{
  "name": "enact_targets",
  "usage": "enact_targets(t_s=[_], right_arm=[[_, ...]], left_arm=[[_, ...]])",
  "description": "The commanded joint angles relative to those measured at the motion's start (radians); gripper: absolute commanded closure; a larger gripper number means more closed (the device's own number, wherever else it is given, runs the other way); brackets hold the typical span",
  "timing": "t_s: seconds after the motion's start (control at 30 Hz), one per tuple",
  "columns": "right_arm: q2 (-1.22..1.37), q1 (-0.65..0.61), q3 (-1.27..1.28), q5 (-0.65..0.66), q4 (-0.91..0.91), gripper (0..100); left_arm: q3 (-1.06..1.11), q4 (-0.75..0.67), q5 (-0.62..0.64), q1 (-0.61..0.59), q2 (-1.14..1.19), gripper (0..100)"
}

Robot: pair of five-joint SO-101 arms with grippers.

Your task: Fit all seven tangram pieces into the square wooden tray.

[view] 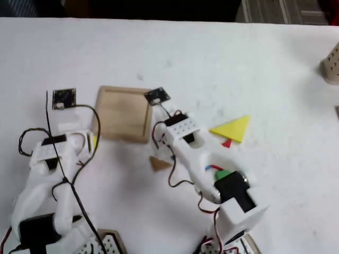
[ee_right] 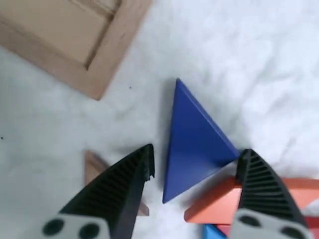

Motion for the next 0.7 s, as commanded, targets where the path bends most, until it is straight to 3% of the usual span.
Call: enact_targets(t_s=[0.0,0.67], right_arm=[[-0.067,0.036,-0.037,-0.002,0.004,73.5],[-0.004,0.035,-0.041,-0.002,-0.071,73.7]], left_arm=[[-0.006,-0.014,-0.008,-0.004,-0.044,77],[-0.006,-0.014,-0.008,-0.004,-0.044,77]])
